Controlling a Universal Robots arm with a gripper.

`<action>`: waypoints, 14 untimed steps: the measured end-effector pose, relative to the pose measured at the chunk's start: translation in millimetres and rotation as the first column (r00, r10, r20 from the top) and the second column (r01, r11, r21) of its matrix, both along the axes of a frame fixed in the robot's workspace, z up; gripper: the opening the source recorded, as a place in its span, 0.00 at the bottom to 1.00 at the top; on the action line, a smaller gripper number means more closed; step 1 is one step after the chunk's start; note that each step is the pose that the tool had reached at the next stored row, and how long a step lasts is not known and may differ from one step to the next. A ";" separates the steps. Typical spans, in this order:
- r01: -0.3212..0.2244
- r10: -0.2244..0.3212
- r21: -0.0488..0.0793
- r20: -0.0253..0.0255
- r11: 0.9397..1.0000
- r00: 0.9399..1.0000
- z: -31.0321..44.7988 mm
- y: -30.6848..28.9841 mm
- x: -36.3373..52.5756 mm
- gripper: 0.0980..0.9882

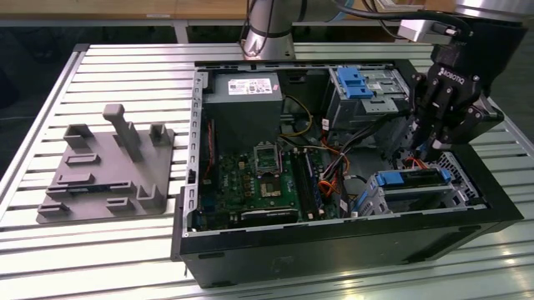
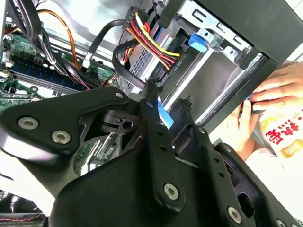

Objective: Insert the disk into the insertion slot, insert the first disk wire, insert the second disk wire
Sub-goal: 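Insert the second disk wire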

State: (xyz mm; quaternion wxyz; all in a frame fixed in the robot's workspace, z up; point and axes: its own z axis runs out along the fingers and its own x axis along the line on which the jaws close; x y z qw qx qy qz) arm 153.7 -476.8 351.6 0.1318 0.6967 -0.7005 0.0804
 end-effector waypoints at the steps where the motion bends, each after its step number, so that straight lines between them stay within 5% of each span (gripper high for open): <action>1: 0.001 -0.001 -0.001 0.000 1.000 1.000 0.0 0.5 -0.1 0.30; 4: 0.002 -0.002 -0.010 0.000 1.000 1.000 0.0 2.8 -0.1 0.30; 11: 0.002 -0.002 -0.060 0.000 0.998 1.000 -0.8 5.6 -0.1 0.30; 14: 0.002 -0.002 -0.063 0.000 0.998 1.000 -1.8 7.3 -0.1 0.30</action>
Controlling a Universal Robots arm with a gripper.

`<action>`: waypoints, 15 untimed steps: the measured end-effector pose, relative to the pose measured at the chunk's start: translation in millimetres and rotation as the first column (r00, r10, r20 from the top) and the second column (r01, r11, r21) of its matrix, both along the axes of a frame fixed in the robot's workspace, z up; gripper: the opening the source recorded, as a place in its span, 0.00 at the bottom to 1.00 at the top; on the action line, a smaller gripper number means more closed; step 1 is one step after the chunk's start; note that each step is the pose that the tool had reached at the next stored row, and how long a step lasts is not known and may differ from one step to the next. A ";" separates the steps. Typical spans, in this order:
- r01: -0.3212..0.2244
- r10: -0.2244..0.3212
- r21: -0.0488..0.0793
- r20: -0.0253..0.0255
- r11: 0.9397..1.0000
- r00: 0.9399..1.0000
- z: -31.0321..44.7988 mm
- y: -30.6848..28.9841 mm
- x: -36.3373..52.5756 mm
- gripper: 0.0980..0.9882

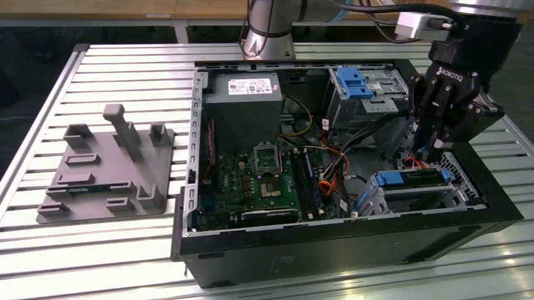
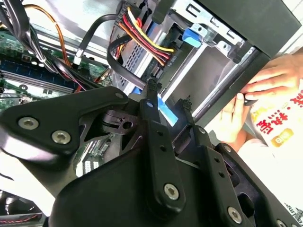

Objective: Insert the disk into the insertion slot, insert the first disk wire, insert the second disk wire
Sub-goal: 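Insert the second disk wire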

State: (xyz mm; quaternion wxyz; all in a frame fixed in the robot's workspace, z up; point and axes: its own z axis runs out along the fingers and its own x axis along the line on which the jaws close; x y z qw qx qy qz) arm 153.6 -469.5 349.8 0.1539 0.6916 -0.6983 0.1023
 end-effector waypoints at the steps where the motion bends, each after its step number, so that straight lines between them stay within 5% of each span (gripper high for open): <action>1: 0.000 0.000 0.000 0.000 1.000 1.000 -0.5 0.8 0.0 0.30; 12: 0.000 0.000 -0.001 0.000 1.000 1.000 -4.4 2.2 0.0 0.28; 13: 0.000 0.000 -0.001 0.000 1.000 1.000 -4.6 2.2 0.0 0.20; 15: 0.000 0.000 -0.001 0.000 1.000 1.000 -5.1 2.2 0.0 0.20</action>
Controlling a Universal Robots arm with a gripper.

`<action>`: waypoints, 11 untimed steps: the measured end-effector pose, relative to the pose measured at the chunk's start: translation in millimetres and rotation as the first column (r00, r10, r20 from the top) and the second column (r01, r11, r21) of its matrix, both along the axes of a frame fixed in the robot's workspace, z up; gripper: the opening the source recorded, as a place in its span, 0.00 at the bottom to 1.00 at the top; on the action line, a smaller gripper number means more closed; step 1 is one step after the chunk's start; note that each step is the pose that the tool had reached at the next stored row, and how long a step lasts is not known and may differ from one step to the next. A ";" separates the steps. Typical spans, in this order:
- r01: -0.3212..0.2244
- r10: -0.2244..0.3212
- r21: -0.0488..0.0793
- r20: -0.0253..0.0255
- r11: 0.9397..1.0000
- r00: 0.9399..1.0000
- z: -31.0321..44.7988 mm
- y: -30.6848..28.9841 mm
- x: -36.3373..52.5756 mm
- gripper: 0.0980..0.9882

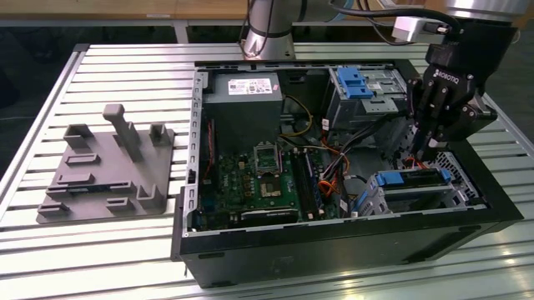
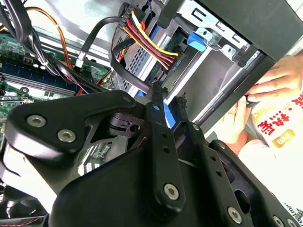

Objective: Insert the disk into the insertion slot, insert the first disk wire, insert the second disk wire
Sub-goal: 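Insert the second disk wire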

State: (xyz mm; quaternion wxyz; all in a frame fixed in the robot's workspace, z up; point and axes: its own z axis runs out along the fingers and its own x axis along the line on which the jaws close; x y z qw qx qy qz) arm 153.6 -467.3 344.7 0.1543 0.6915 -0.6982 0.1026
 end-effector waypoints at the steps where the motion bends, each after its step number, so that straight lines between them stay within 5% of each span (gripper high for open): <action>1: 0.000 0.000 0.000 0.000 1.000 1.000 -0.3 0.0 0.0 0.20; 11: 0.000 0.000 0.001 0.000 1.000 1.000 -1.0 0.0 -0.9 0.18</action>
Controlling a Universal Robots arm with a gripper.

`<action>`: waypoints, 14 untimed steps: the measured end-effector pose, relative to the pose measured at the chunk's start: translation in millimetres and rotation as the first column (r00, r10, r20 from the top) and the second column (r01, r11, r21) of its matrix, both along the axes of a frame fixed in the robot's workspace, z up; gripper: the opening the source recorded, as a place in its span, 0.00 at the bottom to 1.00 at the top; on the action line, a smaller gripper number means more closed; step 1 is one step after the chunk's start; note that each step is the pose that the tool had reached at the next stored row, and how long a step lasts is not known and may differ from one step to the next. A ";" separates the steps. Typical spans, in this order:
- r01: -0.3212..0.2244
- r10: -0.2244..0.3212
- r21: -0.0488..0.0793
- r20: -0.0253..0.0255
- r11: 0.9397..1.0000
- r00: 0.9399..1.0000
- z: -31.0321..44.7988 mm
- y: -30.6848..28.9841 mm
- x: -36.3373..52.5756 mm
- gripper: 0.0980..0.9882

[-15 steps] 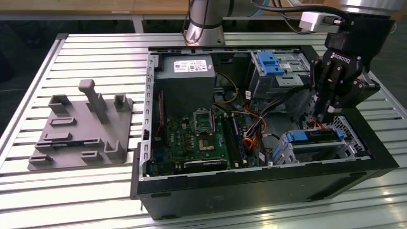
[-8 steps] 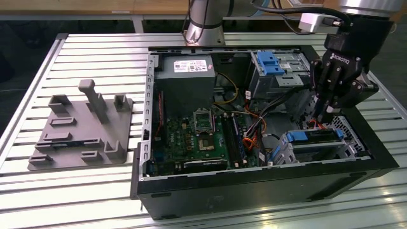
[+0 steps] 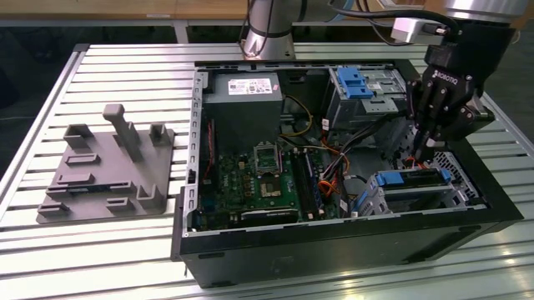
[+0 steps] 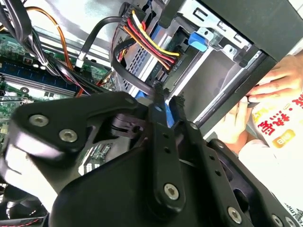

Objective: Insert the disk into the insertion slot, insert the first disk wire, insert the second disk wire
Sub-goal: 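Insert the second disk wire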

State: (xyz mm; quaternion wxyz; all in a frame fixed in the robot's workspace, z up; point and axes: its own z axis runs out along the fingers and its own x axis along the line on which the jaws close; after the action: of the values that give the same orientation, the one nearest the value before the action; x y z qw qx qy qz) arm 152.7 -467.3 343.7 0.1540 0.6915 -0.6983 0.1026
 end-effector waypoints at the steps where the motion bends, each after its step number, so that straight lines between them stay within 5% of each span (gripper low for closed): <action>1: 0.000 0.000 0.000 0.000 1.000 1.000 0.0 0.0 -0.1 0.11; 14: 0.000 0.000 0.003 0.001 1.000 1.000 0.0 -0.1 -0.6 0.05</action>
State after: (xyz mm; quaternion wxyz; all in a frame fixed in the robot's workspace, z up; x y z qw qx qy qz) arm 152.1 -467.3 343.7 0.1526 0.6917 -0.6985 0.1020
